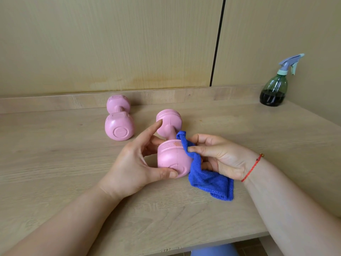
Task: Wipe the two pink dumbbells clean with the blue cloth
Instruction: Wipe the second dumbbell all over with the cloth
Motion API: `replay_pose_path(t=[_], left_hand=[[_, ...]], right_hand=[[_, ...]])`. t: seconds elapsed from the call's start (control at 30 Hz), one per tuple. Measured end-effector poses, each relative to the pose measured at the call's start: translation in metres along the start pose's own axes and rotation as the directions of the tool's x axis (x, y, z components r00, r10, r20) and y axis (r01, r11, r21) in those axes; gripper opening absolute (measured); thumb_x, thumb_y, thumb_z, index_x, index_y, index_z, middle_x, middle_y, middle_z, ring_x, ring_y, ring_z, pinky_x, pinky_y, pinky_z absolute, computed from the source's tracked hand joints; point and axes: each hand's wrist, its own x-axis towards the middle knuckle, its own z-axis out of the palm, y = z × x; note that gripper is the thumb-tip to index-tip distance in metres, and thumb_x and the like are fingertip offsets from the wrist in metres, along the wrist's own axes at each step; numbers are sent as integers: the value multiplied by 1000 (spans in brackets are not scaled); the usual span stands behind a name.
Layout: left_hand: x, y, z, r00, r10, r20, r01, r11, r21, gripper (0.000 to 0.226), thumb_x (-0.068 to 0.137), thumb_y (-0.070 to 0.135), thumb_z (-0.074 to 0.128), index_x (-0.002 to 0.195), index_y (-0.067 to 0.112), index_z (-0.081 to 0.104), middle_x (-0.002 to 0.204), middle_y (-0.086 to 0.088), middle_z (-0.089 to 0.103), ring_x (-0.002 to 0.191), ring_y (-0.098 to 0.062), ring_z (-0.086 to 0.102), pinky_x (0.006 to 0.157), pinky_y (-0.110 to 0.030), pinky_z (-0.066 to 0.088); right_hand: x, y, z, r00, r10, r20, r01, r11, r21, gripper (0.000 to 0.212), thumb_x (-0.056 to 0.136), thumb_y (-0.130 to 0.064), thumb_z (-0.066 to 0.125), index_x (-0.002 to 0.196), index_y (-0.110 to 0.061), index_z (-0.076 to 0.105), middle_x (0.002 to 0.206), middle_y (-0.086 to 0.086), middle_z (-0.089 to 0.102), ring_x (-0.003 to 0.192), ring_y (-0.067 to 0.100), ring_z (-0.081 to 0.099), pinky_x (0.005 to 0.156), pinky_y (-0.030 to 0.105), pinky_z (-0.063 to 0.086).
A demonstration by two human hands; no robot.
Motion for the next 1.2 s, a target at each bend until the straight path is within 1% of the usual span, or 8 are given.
replay_pose_path(t=[0.17,0.37,0.57,0.7,0.9,1.0,1.07,1.2], left_hand=[[0,0,-1,1000,0,8,0,1000,2,114,51,23,95,149,26,37,104,3,68,104,-15,67,90,-17,48],[0,-1,-1,1000,-18,5,18,1000,-9,114,51,18,93,150,24,35,105,2,68,104,-14,67,90,-16,48],[0,0,-2,1000,-14,10,14,1000,14,114,51,19,93,149,24,36,105,7,70,104,-12,67,90,-15,47],[1,-1,-3,1000,1,16,-1,1000,30,113,51,28,93,149,26,37,106,7,69,106,-14,66,95,-20,48],[1,-1,-2,1000,4,4,-5,999,33,111,51,36,91,148,27,38,106,8,70,104,-13,67,95,-21,48],[1,-2,-2,1000,7,5,-7,999,39,111,51,36,91,148,27,38,105,9,69,104,-13,67,96,-22,49],[2,-2,-2,1000,5,5,-5,999,44,112,51,37,91,148,28,38,106,8,69,105,-13,67,97,-24,49],[1,-1,-2,1000,3,-3,-2,999,54,113,50,39,91,149,27,37,106,9,69,104,-12,67,97,-24,49]], right_hand=[[4,1,2,999,-8,-34,8,1000,2,25,73,-24,68,96,-15,61,76,1,61,63,13,52,49,19,51],[6,5,2,996,-33,-88,31,999,-27,21,73,-32,67,86,-19,57,70,-3,58,64,14,46,55,24,41],[3,5,-2,999,-19,-34,21,997,71,31,82,-14,62,112,-6,60,80,5,60,66,15,51,55,22,51],[3,1,0,999,-5,-52,9,996,86,20,94,2,45,108,-5,57,74,6,56,59,14,50,48,20,51],[5,4,5,990,-22,-140,30,998,58,8,94,-8,53,91,-12,60,64,-1,58,53,12,49,46,21,47],[6,4,6,987,-27,-161,35,998,45,12,94,-9,54,83,-13,58,61,-3,57,50,11,49,44,20,45],[5,2,5,990,-20,-142,30,997,67,8,93,-6,52,90,-11,57,65,0,57,53,12,49,45,21,47],[1,0,3,999,-4,-47,8,997,80,20,90,1,53,107,-6,61,75,6,59,59,13,55,52,22,55]])
